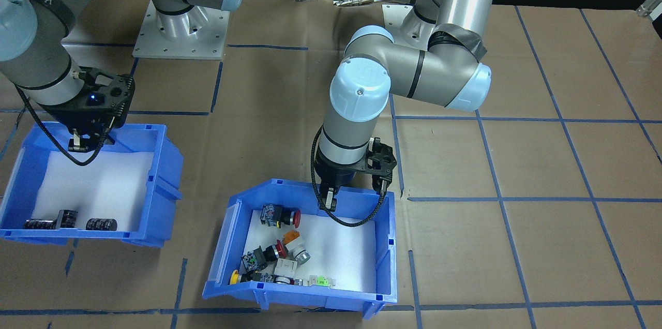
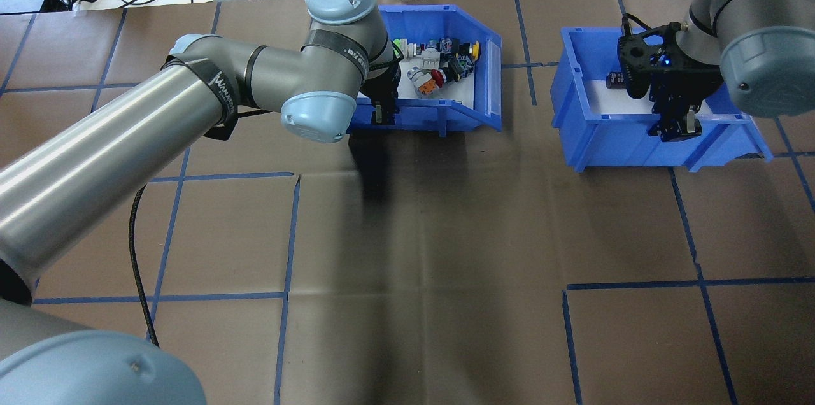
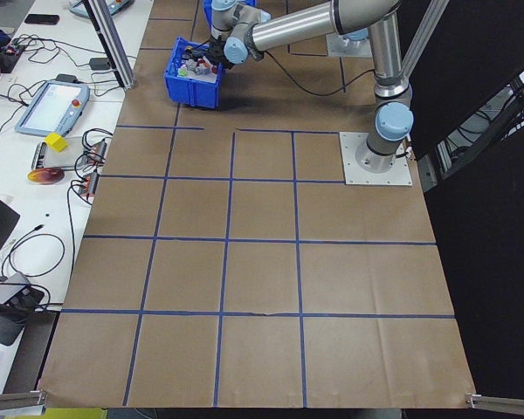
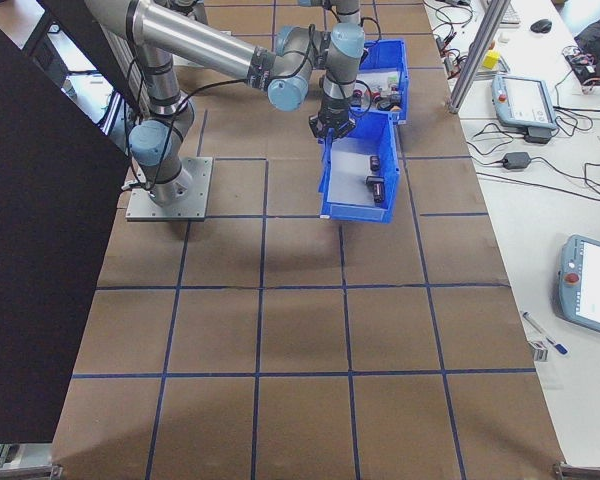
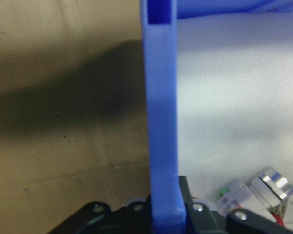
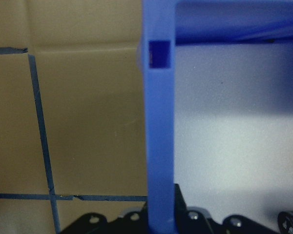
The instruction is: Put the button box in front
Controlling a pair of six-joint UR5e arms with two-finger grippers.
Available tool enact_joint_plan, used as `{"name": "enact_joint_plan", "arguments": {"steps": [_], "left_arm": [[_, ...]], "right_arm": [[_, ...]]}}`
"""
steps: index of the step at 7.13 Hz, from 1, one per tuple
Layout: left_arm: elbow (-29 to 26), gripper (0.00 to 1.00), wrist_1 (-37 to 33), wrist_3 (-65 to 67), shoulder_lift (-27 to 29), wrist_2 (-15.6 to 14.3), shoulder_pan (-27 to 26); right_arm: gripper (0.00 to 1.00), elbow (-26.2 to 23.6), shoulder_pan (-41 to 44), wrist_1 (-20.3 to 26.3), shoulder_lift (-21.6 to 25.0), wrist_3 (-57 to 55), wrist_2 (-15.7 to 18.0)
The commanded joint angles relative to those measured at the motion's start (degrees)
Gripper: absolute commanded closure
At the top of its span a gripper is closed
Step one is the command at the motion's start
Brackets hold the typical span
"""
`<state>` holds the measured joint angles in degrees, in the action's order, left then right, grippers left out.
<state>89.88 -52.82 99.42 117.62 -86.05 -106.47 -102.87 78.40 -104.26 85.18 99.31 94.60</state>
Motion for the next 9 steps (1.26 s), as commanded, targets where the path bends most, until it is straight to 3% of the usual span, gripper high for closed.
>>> {"name": "enact_joint_plan", "arguments": {"steps": [1, 4, 9], "left_arm": [[-0.77, 1.00, -1.32, 0.52, 1.30, -0.17, -1.54], [-1.20, 0.99, -3.25, 0.52, 1.56, -0.26, -2.16], [-1.46, 0.96, -2.47, 2.27, 1.30, -0.61, -1.99]], "right_arm": [[0.92, -3.46, 0.08, -0.24, 2.69, -0.44, -0.03], [0.92, -10.84, 0.35, -0.25, 9.81, -0.79, -0.11], [0.92, -18.93, 1.57, 0.19, 17.82, -5.53, -0.82]]}}
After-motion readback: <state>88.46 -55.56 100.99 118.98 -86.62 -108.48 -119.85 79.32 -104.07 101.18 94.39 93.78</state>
